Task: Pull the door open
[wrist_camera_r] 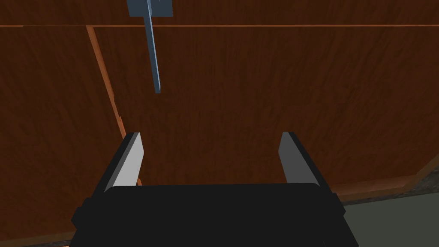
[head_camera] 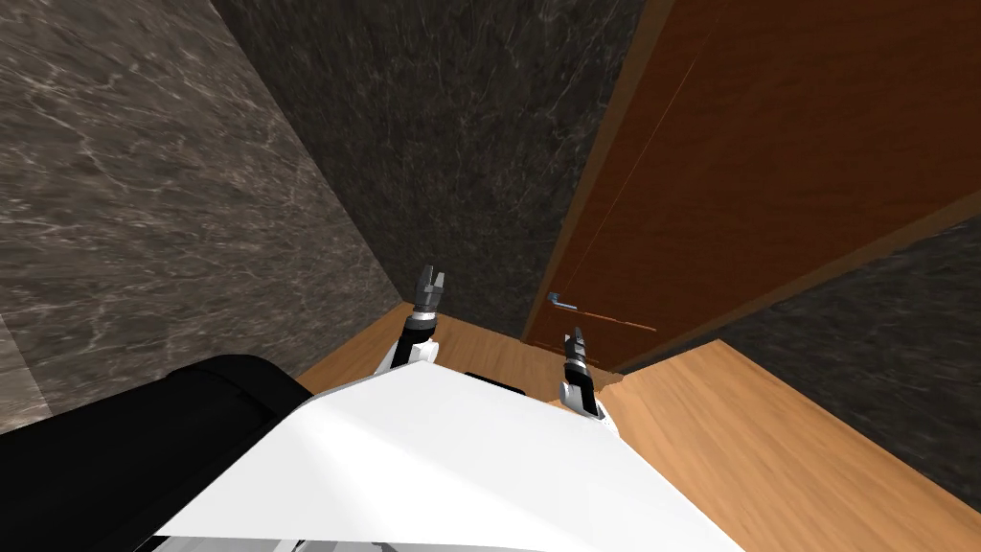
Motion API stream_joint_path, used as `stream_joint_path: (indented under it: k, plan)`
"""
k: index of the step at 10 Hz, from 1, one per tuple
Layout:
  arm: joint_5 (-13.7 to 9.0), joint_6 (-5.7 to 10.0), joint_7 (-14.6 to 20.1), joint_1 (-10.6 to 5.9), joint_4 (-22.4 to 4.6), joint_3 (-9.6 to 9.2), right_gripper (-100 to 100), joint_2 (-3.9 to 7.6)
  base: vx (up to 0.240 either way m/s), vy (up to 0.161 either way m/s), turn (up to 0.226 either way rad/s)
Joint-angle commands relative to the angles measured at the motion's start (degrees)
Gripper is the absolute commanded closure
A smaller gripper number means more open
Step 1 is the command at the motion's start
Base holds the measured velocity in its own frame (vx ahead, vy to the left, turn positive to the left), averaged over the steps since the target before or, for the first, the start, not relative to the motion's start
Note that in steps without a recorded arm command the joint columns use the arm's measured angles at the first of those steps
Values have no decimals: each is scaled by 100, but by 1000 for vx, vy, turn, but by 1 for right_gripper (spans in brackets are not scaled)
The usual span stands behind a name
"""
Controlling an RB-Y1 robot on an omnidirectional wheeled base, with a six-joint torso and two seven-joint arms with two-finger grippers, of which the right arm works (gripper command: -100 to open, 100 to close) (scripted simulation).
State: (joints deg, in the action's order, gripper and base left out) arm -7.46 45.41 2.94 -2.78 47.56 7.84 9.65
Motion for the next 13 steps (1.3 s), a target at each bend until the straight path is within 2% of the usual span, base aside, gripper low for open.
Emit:
stream_joint_path:
  k: [1,3,4,5,6,9,10,13]
  plan:
    - [-24,35,2,-104,-262,35,-100,17,44,-94,182]
    - [-52,106,15,-251,-587,74,-100,49,42,-86,198]
    - [-52,106,15,-251,-618,74,-100,49,30,-60,31]
    - [-65,141,22,-322,-793,94,-100,65,20,-48,89]
    - [-65,141,22,-322,-793,94,-100,65,15,-35,60]
    - [-100,230,39,-506,-1242,144,-100,104,23,-55,135]
    - [-120,281,48,-612,-1498,172,-100,126,43,-92,203]
    - [-143,339,59,-731,-1789,205,-100,151,30,-76,107]
